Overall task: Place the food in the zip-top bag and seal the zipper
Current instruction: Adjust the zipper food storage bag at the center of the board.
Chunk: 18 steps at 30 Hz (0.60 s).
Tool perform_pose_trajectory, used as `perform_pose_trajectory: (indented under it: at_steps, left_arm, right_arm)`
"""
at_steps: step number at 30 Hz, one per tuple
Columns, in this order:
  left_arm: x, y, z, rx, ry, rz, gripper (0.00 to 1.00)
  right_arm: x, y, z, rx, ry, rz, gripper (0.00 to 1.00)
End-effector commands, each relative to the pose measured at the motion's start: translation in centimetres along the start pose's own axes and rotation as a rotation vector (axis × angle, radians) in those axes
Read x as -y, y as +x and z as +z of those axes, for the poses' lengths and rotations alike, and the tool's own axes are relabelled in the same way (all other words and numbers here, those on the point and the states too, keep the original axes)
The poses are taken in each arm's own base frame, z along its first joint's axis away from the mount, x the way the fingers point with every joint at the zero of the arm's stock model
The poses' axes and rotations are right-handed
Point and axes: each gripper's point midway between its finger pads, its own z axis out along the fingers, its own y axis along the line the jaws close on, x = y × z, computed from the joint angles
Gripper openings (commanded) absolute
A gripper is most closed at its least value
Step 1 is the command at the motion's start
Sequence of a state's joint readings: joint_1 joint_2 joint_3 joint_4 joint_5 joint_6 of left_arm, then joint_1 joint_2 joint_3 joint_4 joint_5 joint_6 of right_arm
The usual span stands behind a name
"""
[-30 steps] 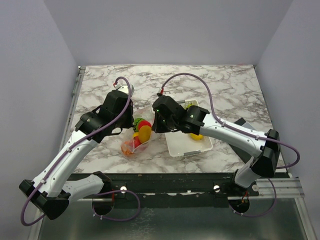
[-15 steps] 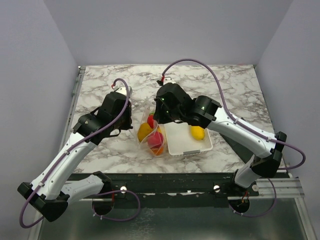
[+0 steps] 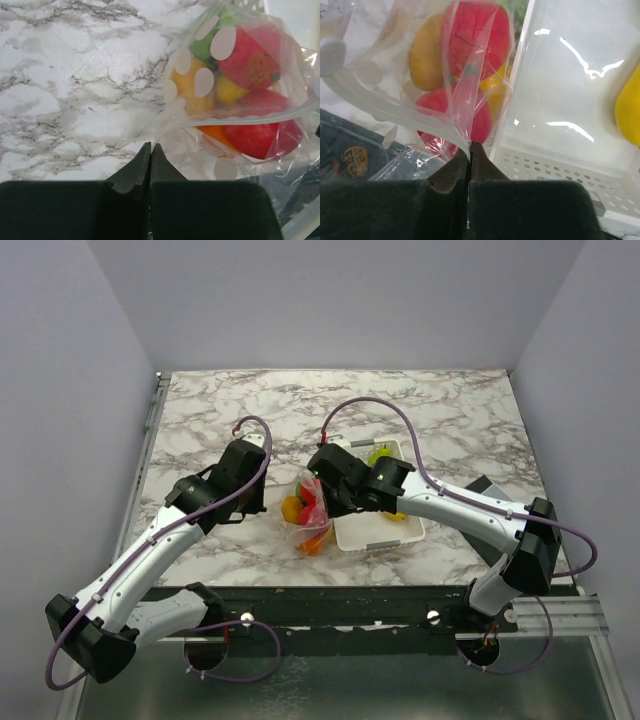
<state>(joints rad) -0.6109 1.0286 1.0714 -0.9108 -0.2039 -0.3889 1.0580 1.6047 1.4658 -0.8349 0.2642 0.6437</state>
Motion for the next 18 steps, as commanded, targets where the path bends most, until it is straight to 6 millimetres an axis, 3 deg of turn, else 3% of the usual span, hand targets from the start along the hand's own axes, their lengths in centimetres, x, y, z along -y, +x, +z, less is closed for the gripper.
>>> perform_pose_trajectory:
  at_steps: [1,13,15,18]
  left_arm:
    - [-0.8,0.1,0.4,0.021,-0.042,-0.011,0.00]
    - [-0.3,-5.5,-5.2,0.170,-0.009,-0.020,0.00]
    - [-0.3,-5.7,-5.5,0.178,-0.004,-0.021,0.00]
    - [-0.2,-5.1,-4.6,0.158,-0.004,-0.023,0.00]
  right_arm:
    - [0.7,-1.0,-0.2,0.050,0.028,0.047,0.01]
    - [-0.3,-8.4,-6.9,0.255,-0.012,0.040,0.01]
    - [-0.6,-9.1,-7.4,0.277,-0.027,0.042,0.01]
    - [-0.7,-8.9,-6.3,0.268,-0.015,0.036,0.01]
